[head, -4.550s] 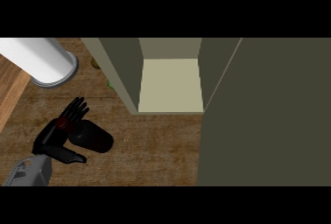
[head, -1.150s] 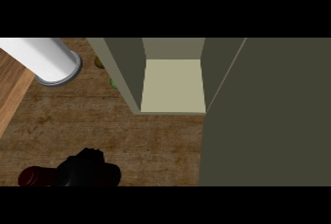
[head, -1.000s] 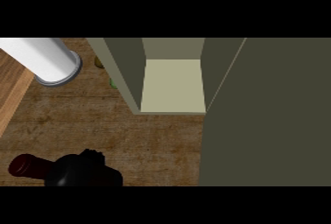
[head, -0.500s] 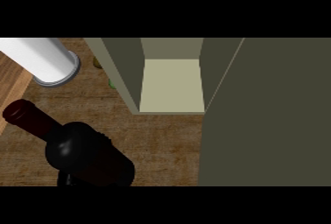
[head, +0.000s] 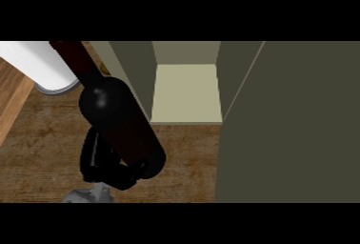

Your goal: Pick up the wine, place it into the cabinet and close the cabinet

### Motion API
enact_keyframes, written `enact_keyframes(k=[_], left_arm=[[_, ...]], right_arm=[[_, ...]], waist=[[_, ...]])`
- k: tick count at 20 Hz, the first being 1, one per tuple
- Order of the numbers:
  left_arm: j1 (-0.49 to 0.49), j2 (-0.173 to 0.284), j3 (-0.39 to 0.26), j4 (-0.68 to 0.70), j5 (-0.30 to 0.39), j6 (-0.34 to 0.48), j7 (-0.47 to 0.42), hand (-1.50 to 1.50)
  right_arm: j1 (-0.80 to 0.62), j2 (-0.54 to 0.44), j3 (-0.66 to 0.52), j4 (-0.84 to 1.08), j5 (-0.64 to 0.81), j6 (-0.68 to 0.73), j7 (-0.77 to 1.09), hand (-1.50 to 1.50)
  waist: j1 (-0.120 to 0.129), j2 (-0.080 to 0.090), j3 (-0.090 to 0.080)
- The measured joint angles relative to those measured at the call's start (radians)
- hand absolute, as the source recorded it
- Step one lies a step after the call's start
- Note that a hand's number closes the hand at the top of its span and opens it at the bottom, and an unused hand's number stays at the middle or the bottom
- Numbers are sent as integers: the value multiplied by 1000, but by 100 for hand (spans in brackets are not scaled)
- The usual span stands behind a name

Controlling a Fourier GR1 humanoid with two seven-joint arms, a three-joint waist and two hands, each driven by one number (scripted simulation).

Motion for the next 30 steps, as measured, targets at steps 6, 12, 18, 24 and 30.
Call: enact_keyframes(k=[6,12,18,24,30], left_arm=[[-164,0,-43,109,-27,135,-15,150],[-277,0,-109,252,-57,233,-54,150],[-358,0,-157,396,-13,305,-113,150],[-399,0,-191,522,74,342,-195,150],[-414,0,-224,617,144,364,-259,150]], right_arm=[[8,5,14,-16,5,-3,8,-150],[28,1,5,-18,6,8,-10,-150],[55,14,23,-25,23,13,-34,-150],[17,-13,-21,-13,-25,20,-7,-150],[24,2,6,-35,-1,9,4,-150]], waist=[[-3,0,0],[-6,1,0],[-6,1,0],[-6,1,0],[-6,1,0]])
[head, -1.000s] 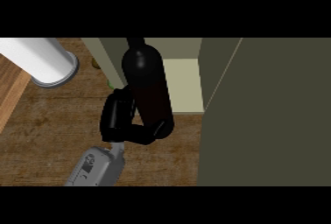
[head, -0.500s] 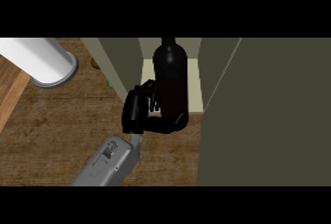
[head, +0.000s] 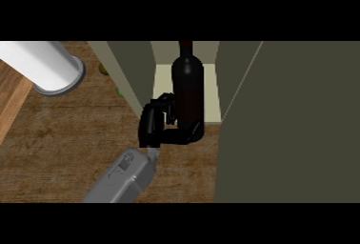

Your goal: Pick up the wine, place it into the cabinet and close the cabinet

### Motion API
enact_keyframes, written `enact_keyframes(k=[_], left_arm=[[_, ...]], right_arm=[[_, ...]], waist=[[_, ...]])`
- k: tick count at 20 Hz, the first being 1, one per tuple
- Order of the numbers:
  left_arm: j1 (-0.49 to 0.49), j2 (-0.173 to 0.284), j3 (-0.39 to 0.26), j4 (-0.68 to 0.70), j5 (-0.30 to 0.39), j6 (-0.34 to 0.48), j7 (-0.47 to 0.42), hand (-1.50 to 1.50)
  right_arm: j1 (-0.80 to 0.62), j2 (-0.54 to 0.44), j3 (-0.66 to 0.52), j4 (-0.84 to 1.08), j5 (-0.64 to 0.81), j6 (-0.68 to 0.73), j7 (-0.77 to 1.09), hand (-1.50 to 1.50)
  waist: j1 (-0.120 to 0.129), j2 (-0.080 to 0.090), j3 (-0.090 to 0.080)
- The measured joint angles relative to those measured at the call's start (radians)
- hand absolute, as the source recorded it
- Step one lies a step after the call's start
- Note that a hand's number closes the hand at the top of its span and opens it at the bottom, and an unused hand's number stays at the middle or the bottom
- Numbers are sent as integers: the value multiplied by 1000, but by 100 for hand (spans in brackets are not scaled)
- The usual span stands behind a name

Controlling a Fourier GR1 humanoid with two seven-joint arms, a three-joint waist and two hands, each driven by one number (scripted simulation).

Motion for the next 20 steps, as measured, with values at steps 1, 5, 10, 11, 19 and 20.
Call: enact_keyframes(k=[1,5,10,11,19,20], left_arm=[[-8,0,16,32,7,-23,-16,150],[-37,0,25,151,61,-63,-83,150],[-51,0,19,195,137,-83,-122,150],[-55,0,14,210,161,-92,-142,150],[-146,0,26,373,270,-195,-210,150],[-153,0,12,383,284,-195,-215,150]], right_arm=[[0,-4,-7,3,-6,3,-2,-150],[8,1,-2,20,0,11,-17,-150],[2,-4,-14,14,-14,10,-5,-150],[-9,-9,-24,24,-20,10,-3,-150],[-19,-5,-32,57,-27,13,-25,-150],[-17,-3,-24,50,-21,12,-22,-150]], waist=[[0,0,0],[-2,1,0],[-2,1,0],[-3,1,0],[-7,2,0],[-8,2,0]])
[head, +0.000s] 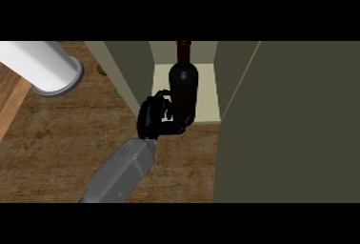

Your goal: Pick up the wine, place it into the cabinet and close the cabinet

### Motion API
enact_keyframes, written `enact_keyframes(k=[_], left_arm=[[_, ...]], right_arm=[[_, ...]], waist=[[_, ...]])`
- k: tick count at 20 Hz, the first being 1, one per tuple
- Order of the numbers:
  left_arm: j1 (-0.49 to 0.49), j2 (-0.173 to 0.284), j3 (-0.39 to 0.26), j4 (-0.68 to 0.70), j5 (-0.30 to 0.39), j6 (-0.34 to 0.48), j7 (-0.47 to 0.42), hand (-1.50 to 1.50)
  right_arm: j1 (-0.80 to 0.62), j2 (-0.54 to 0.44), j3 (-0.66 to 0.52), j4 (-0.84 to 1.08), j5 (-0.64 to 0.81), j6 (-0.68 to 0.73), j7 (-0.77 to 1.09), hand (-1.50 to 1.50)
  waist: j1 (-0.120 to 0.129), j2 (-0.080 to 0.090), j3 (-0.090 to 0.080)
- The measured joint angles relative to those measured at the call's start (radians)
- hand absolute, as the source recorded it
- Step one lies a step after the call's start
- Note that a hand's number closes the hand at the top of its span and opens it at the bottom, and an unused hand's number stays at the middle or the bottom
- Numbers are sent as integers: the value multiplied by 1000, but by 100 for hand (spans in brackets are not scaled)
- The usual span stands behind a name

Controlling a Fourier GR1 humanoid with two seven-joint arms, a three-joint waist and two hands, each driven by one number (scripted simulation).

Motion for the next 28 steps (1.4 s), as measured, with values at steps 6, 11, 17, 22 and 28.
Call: enact_keyframes(k=[6,11,17,22,28], left_arm=[[-97,0,-12,113,80,-36,-17,150],[-166,0,-20,176,147,-51,-25,150],[-259,0,4,266,183,-73,-22,150],[-298,0,8,324,205,-70,-14,150],[-318,0,-8,377,225,-47,-2,150]], right_arm=[[0,-8,-16,-3,-26,5,5,-150],[7,8,14,10,3,3,-15,-150],[18,8,20,26,7,18,-34,-150],[5,10,27,22,17,13,-32,-150],[-24,4,21,31,0,9,-16,-150]], waist=[[-8,2,0],[-14,4,-1],[-17,5,0],[-23,7,0],[-34,10,-1]])
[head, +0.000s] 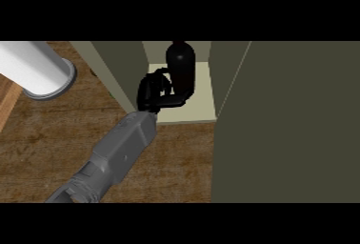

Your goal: Pick up the wine, place it into the cabinet and close the cabinet

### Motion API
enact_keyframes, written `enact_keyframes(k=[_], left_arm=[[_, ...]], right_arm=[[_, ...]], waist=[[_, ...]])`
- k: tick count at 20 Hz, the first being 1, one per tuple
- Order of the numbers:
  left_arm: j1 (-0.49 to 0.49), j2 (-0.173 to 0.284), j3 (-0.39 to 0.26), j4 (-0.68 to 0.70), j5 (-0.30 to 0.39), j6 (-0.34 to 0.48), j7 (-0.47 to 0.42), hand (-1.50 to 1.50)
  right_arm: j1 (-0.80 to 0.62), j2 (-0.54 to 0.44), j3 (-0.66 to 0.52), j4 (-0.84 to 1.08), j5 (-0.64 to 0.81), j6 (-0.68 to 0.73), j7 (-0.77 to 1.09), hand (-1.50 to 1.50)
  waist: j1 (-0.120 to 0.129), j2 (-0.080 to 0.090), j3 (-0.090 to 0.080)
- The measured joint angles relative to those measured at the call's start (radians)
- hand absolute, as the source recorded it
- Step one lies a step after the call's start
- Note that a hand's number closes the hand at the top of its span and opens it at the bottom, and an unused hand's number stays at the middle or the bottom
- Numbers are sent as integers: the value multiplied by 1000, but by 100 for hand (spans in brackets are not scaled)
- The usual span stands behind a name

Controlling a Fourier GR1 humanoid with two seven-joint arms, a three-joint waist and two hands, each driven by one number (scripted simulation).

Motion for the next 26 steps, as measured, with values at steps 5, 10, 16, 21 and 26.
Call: enact_keyframes(k=[5,10,16,21,26], left_arm=[[-10,0,18,58,-1,-25,-31,150],[-19,-1,51,93,5,-38,-98,150],[-24,-2,56,107,-20,-73,-170,-150],[-11,-2,46,70,-39,-92,-187,-150],[17,-2,20,8,-62,-84,-185,-150]], right_arm=[[-7,-2,-5,10,4,0,-7,-150],[-8,-8,-8,-13,-4,-5,16,-150],[10,-5,2,-10,16,4,-9,-150],[16,-6,-1,-20,18,1,-8,-150],[21,-5,4,-38,27,-9,13,-150]], waist=[[-2,2,0],[-4,5,-2],[-4,10,-6],[7,11,-11],[23,6,-12]])
